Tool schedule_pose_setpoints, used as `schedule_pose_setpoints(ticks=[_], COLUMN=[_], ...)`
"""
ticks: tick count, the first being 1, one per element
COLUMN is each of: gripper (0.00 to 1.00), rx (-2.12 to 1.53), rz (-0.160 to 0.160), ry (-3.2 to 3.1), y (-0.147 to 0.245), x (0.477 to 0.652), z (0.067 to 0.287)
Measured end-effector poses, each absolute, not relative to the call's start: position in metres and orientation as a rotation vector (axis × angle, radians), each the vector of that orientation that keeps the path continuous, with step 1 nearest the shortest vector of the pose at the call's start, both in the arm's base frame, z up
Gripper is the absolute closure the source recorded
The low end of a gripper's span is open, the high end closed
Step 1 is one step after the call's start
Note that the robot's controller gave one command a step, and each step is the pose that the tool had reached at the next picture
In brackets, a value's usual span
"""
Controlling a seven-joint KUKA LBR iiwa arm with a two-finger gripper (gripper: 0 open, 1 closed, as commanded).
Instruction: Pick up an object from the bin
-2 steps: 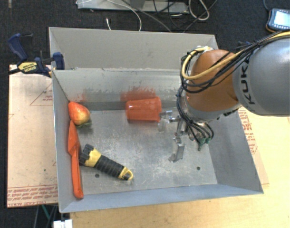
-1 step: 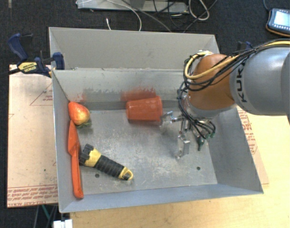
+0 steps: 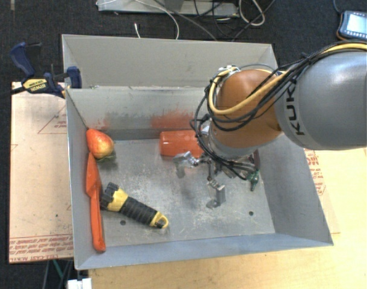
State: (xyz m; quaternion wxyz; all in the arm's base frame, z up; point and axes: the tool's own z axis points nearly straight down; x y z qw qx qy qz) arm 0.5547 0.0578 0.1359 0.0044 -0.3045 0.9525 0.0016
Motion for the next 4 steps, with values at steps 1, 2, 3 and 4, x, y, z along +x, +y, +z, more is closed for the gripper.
schedule_pose_setpoints(ticks=[1,2,3,4], gripper=[0.00,0.00,0.00,1.00], rx=[-0.958,-0.944,-0.664,-1.728], rz=[0.030,0.012,0.015,0.019], ry=[3.012,3.005,3.094,2.626], y=[-0.030,-0.021,-0.047,-0.027], x=[0.637,0.626,0.628,0.639], z=[0.079,0.084,0.083,0.096])
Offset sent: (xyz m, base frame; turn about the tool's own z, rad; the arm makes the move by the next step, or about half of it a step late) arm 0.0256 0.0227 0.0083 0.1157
